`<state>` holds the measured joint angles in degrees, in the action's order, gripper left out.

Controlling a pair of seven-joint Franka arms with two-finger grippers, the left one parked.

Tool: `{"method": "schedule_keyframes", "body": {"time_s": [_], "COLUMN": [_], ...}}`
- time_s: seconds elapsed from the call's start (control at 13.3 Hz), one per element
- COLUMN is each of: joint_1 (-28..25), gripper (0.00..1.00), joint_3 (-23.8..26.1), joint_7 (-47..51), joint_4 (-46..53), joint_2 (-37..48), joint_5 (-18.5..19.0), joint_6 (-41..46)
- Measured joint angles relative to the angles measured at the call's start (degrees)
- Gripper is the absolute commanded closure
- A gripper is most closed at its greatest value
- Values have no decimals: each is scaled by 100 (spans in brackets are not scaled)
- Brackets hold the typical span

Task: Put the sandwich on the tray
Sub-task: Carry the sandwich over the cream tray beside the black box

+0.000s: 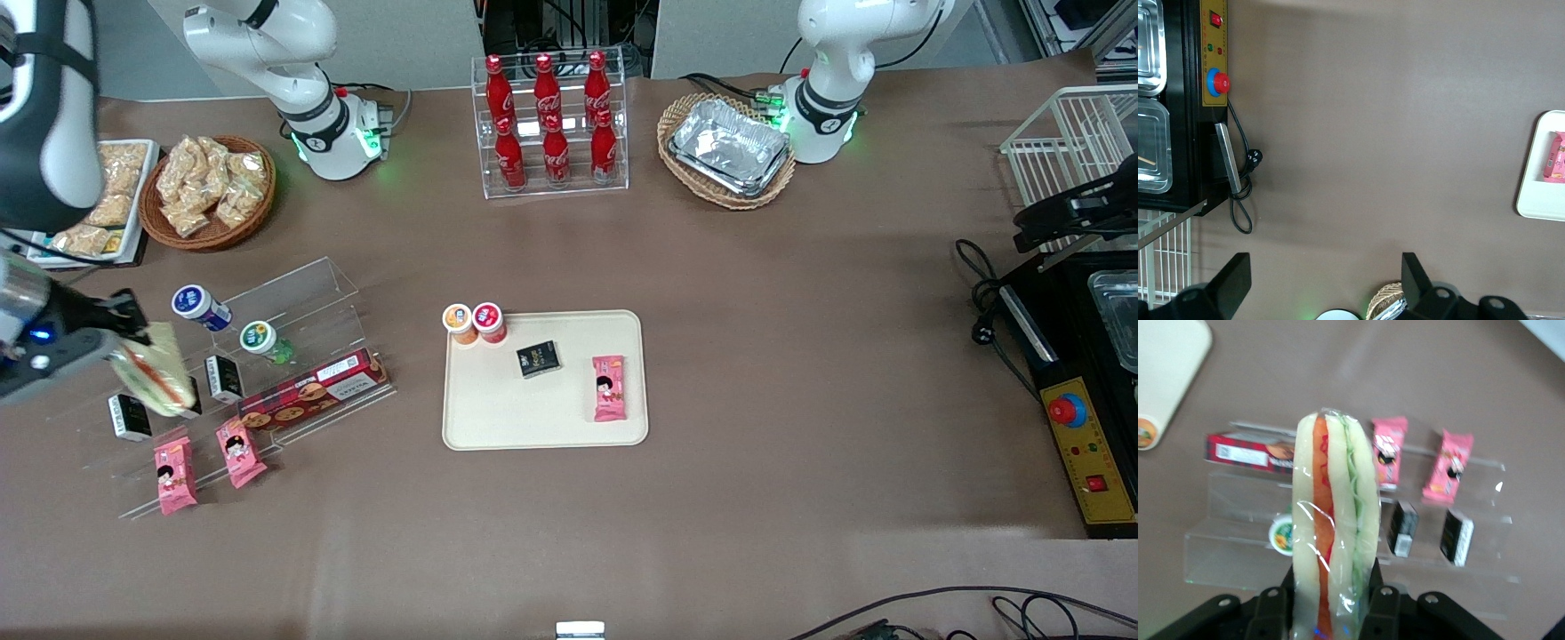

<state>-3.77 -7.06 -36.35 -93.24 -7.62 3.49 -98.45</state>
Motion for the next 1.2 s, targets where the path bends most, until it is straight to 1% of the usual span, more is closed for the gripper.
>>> {"method": "schedule_keyframes", "body": {"time_s": [0.23, 0.6, 0.83, 0.98, 1.2], "joint_1": [-812, -2184, -2998, -3347, -3498], "gripper": [59, 59, 59, 59, 59], "joint_3": [20, 83, 118, 118, 113], "joint_7": [-1, -15, -90, -295, -971], "joint_4": [220, 256, 270, 279, 301], "joint_2": [-143, -456, -800, -1072, -1524], "joint_5": [1, 1, 3, 5, 6], "joint_6": [36, 25, -340, -698, -1463]}}
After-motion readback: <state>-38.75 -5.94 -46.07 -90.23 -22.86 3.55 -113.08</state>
